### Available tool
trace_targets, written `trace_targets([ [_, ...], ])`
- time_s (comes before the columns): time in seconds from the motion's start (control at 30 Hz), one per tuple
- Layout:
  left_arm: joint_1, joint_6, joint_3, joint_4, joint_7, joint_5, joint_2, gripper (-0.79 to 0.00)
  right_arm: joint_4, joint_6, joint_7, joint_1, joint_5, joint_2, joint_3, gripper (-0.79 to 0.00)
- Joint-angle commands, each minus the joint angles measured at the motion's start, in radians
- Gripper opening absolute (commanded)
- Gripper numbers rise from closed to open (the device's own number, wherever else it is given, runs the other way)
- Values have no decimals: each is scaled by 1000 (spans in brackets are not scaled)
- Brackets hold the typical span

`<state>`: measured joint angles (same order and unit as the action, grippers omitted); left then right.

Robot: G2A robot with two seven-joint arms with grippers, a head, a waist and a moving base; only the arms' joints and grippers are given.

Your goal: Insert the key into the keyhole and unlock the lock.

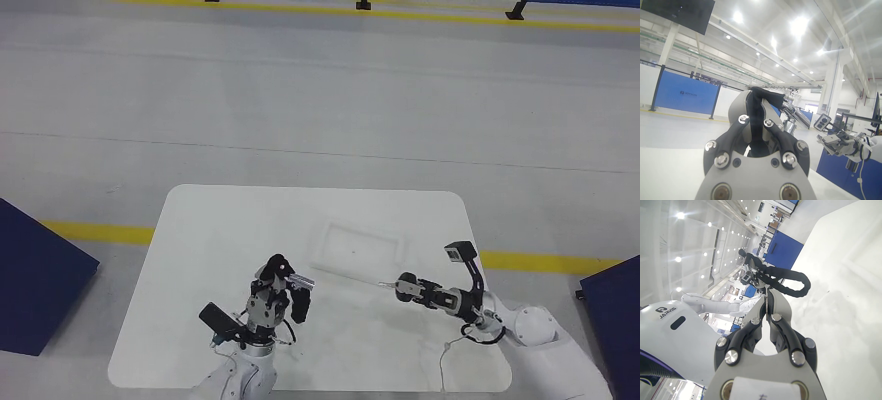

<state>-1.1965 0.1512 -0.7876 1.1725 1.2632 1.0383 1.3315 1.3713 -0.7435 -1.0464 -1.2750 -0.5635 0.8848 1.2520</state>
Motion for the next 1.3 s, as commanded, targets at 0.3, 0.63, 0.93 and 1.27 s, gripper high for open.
trace_targets([
  [0.3,11,24,45,-56,15,-131,68,-785,78,-68,176,-24,123,22,-21,-785],
  [0.63,12,24,51,-65,19,-152,83,-785,104,-56,248,-27,196,31,-36,-785],
  [0.93,-34,-75,4,-13,-9,-254,96,-785,139,-94,361,-49,317,41,-35,-785],
  [1.27,-39,-104,34,-45,37,-286,148,-785,184,-41,444,-63,368,62,-90,-785],
])
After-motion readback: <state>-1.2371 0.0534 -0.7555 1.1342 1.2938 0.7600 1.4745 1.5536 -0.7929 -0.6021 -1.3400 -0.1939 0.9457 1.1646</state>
